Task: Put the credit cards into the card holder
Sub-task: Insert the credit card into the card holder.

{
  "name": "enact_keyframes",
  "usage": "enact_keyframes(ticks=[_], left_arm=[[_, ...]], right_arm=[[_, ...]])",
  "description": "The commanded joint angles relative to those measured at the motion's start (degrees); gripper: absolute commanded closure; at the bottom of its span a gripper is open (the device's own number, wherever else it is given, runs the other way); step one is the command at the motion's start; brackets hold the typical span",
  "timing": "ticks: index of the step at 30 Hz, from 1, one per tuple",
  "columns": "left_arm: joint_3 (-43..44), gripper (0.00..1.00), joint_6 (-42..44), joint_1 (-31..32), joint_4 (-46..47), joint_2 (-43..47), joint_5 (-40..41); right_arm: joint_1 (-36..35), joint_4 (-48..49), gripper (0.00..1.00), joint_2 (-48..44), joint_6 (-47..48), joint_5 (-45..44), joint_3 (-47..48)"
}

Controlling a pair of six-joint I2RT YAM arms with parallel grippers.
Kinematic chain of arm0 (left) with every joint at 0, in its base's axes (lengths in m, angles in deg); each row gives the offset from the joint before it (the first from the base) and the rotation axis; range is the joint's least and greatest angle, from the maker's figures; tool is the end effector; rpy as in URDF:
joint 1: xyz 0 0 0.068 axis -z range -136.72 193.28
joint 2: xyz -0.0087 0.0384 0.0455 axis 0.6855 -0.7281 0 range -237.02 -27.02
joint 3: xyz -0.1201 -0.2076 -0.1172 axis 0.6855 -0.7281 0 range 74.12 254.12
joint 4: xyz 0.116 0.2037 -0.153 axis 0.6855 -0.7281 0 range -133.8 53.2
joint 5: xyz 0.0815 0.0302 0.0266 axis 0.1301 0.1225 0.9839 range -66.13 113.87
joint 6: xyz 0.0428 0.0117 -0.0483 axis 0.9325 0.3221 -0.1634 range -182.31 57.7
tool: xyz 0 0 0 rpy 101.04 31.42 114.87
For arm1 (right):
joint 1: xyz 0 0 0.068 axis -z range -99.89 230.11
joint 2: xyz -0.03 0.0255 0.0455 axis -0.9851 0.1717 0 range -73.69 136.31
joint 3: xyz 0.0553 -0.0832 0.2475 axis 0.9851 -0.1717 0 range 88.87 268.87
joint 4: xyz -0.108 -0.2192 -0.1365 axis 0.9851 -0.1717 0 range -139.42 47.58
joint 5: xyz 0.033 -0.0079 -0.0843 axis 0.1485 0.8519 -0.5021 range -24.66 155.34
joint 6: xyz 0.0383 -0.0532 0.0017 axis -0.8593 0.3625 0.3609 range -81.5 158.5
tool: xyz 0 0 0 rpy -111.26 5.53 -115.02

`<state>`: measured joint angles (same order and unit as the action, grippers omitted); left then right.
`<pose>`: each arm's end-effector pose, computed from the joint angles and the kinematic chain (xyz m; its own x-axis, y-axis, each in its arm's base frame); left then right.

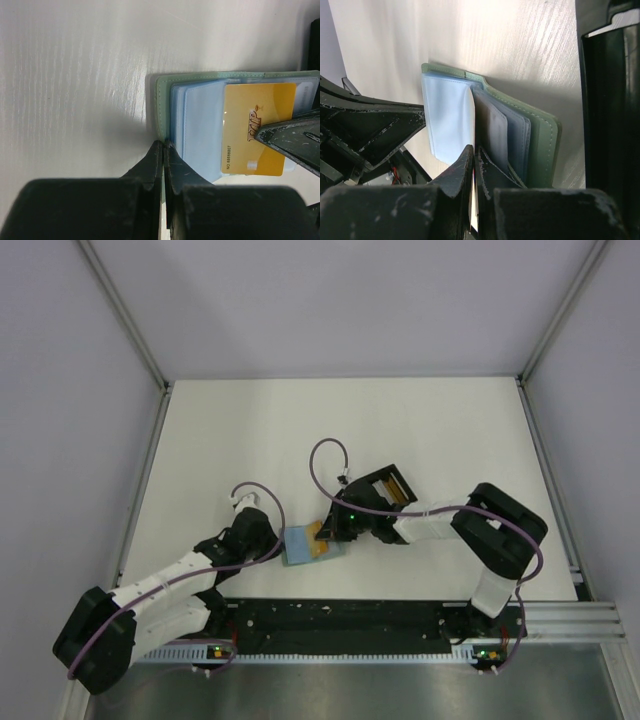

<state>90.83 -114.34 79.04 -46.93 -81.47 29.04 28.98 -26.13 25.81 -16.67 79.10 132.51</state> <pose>0.1651 -0.1131 0.1158 -0.7905 -0.3983 -0.4653 -0.1465 0.8606 -0.4878 0.2139 0.2851 0.1035 -0.9436 0.0999 -0.3157 -0.1694 0.6736 0.7194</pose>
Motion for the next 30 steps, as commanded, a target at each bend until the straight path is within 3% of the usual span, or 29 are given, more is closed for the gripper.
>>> enact_keyframes(ticks=[1, 16, 30], left_arm=[[-0.45, 1.00, 0.88, -0.17, 1.34, 0.49, 0.10], [-0.10, 1.00, 1.14, -0.09, 1.17, 0.49, -0.16], [-0.80, 1.00, -1.32, -0.09, 1.34, 0.84, 1.25]], right_arm=[[0.16, 0.23, 1.00, 0.87, -0.10, -0.31, 0.49], [0.07, 1.46, 1.00, 3.94, -2.13, 2.67, 1.10], [-1.60, -7.94, 1.00, -0.36, -2.48, 1.09, 0.92]])
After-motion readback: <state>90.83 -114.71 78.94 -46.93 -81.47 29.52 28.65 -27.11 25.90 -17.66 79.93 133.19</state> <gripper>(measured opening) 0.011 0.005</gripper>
